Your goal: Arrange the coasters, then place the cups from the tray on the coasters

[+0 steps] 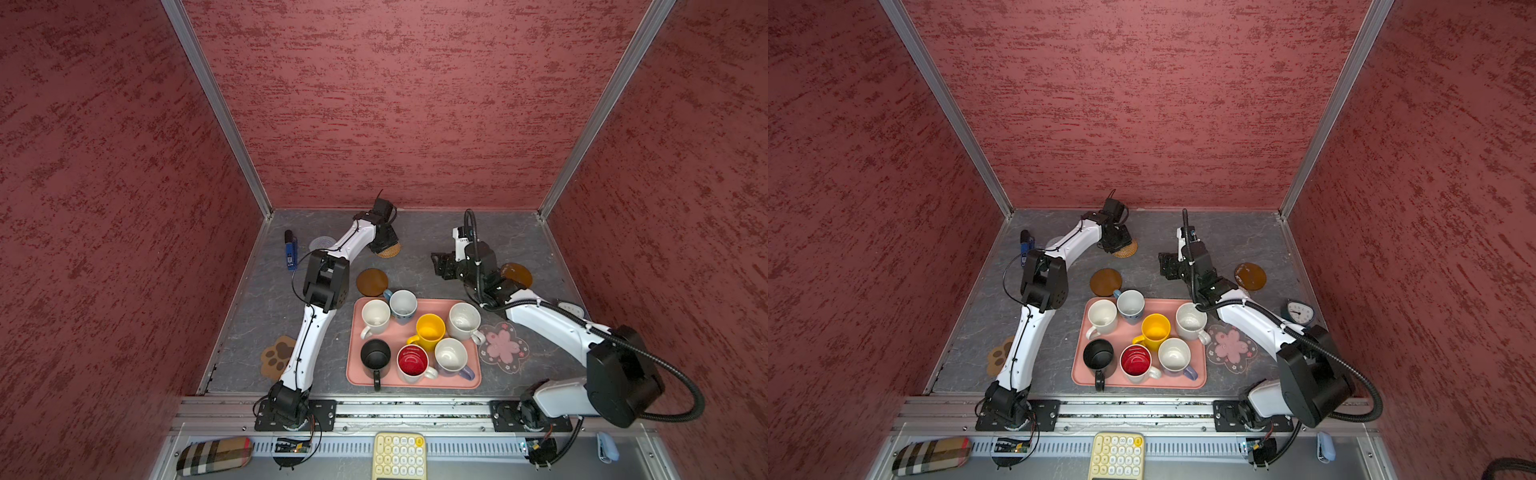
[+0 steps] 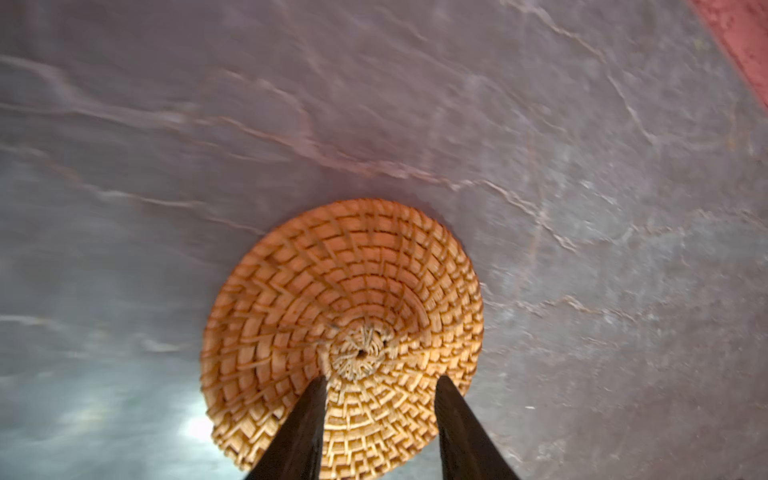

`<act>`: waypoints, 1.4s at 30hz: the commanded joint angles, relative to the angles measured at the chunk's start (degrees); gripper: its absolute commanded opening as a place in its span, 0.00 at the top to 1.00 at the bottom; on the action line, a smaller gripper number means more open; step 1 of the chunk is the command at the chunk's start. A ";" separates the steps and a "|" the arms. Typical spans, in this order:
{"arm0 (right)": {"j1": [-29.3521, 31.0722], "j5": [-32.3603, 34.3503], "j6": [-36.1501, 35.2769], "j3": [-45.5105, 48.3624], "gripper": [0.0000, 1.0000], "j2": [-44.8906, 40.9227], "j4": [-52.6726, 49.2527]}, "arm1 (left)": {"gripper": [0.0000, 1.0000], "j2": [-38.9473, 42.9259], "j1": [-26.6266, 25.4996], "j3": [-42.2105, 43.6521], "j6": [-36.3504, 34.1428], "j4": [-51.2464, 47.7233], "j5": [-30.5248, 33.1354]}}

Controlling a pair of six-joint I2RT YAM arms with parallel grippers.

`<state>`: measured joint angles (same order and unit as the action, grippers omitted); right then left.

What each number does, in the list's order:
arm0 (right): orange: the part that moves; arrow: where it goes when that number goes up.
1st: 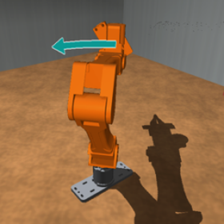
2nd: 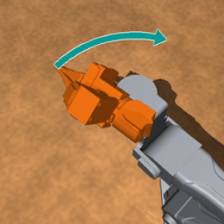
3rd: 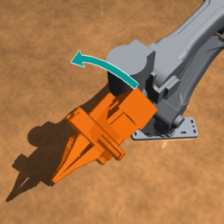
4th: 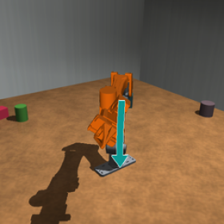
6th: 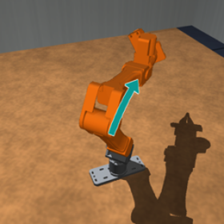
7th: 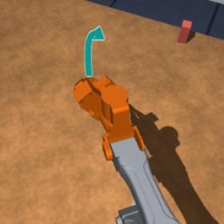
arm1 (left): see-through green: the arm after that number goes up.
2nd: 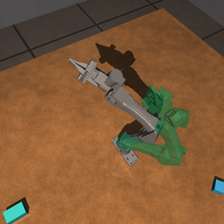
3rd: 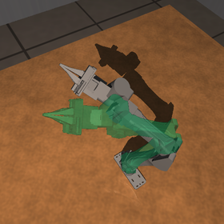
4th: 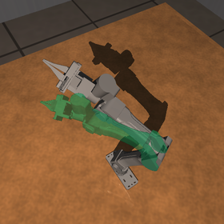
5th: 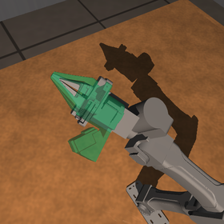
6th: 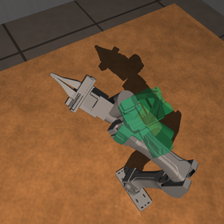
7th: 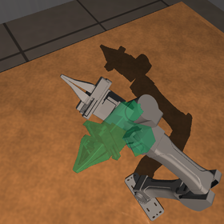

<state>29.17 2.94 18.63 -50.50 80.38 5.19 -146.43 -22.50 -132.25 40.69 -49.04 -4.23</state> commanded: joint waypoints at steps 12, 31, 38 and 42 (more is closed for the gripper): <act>-0.96 -1.53 0.88 2.41 0.25 -2.70 3.13 | 0.55 -5.56 -4.06 -4.88 2.82 -0.36 -3.41; -1.40 -2.50 2.90 4.03 0.26 -7.84 2.73 | 0.53 -7.04 -7.34 -8.45 5.49 2.08 -5.24; -1.41 -2.85 3.23 3.49 0.26 -10.20 1.20 | 0.44 -5.48 -7.03 -11.97 4.76 0.67 -4.19; -1.39 -2.68 3.69 2.87 0.26 -12.47 -0.52 | 0.39 -2.81 -6.92 -12.44 3.93 0.39 -3.20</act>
<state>28.27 1.02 21.63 -46.74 70.24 5.82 -151.76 -29.56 -143.50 45.58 -47.59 -8.71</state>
